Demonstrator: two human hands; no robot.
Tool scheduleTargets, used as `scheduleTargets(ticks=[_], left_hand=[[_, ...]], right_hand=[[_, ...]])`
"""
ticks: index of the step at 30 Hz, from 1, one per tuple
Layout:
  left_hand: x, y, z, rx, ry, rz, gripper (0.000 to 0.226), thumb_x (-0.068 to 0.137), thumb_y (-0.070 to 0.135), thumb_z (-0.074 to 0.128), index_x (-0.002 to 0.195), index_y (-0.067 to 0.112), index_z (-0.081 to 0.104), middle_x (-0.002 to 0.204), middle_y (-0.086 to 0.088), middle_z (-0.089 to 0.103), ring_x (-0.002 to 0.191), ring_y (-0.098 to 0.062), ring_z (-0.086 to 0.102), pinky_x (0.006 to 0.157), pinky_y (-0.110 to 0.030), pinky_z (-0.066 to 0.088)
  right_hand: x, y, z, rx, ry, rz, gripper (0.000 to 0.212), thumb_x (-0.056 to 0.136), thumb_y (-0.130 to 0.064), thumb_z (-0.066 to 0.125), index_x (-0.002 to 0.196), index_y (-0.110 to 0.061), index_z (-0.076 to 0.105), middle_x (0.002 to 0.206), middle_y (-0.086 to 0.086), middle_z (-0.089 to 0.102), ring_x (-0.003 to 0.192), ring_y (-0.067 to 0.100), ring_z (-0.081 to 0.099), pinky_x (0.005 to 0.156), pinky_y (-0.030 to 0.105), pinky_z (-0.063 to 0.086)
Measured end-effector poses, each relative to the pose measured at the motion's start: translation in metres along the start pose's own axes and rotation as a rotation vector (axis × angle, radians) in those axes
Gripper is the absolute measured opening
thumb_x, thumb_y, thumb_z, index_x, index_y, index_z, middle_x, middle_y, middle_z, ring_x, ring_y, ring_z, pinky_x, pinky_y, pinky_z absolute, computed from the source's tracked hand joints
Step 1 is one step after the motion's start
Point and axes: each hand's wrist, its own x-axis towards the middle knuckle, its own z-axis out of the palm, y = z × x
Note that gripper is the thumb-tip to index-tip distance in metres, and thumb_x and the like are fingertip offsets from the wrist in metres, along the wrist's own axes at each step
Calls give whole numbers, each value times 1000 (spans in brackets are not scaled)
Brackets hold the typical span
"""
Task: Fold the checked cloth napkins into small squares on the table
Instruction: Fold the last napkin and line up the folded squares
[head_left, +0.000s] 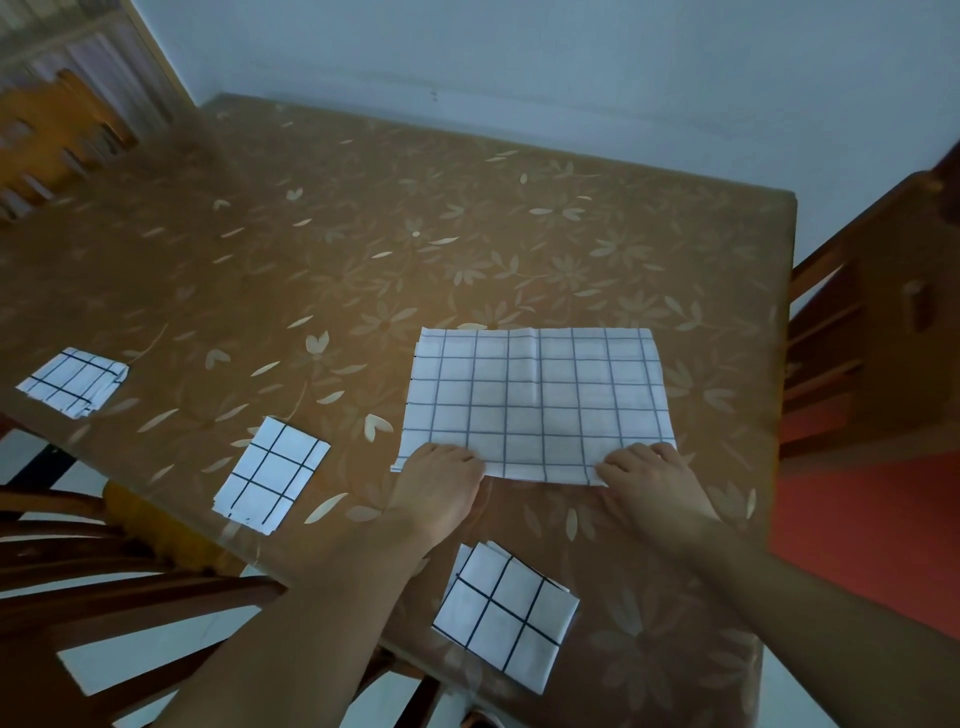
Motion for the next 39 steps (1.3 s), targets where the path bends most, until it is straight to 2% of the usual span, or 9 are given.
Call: scheduleTargets(ticks=[3, 6, 9, 13, 15, 18, 25, 30, 39], left_hand=[[-2, 2, -4, -9, 3, -8, 19, 97, 22, 46, 89, 20, 62, 89, 4, 64, 85, -16, 59, 80, -27, 41], [-4, 4, -6, -24, 6, -19, 18, 97, 22, 45, 92, 18, 62, 90, 3, 64, 84, -16, 59, 73, -26, 39], [-5, 7, -6, -45, -3, -18, 14, 97, 20, 46, 93, 17, 59, 90, 2, 62, 82, -16, 59, 68, -25, 36], [-7, 8, -5, -82, -10, -18, 11, 97, 17, 45, 93, 17, 56, 87, 1, 59, 77, -16, 55, 65, -25, 35], [-8, 8, -4, -92, 0, -23, 10, 95, 16, 46, 89, 19, 53, 81, 3, 56, 70, -14, 48, 62, -26, 32], [-9, 8, -4, -103, 7, -33, 11, 94, 14, 48, 84, 20, 50, 72, 4, 47, 64, -15, 43, 60, -27, 31], [-8, 8, -1, -166, 48, -17, 11, 88, 6, 56, 91, 15, 62, 78, -3, 62, 69, -23, 59, 60, -29, 41], [-7, 5, 5, -143, 36, 54, 26, 95, 16, 48, 114, 20, 65, 103, 0, 64, 93, -19, 61, 79, -31, 49], [-5, 1, 5, -193, -41, 43, 15, 94, 21, 51, 100, 19, 64, 100, 4, 61, 91, -14, 57, 76, -25, 47]], right_hand=[[-2, -4, -12, -42, 66, -28, 14, 69, -16, 75, 80, -23, 72, 84, -6, 68, 82, 19, 65, 78, 32, 46], [-5, -6, -16, -29, 176, -52, 31, 35, -4, 87, 52, -17, 64, 54, -2, 59, 52, 20, 60, 55, 28, 50], [-5, -9, -14, -21, 187, -64, 32, 38, -4, 87, 57, -15, 65, 58, -1, 61, 54, 21, 61, 56, 28, 50], [-1, -7, -6, -35, 22, -20, 24, 88, -15, 54, 110, -20, 64, 112, -4, 64, 107, 19, 58, 95, 31, 37], [-1, -8, -8, -47, 16, -39, 14, 77, -14, 67, 90, -20, 70, 93, -4, 69, 91, 18, 64, 89, 32, 43], [-5, -10, -14, -40, 128, -61, 33, 35, -6, 89, 48, -18, 61, 50, -4, 58, 47, 18, 59, 58, 28, 51], [-6, -8, -9, -27, 220, -79, 37, 31, 3, 85, 49, -13, 56, 47, 1, 51, 42, 23, 52, 48, 29, 46], [-6, -6, -4, 18, 238, -67, 36, 33, 3, 86, 50, -13, 58, 48, 2, 52, 41, 24, 52, 46, 28, 45], [-6, -6, -2, 104, 277, -44, 33, 41, 6, 85, 54, -12, 60, 50, 2, 54, 42, 24, 53, 45, 27, 44]])
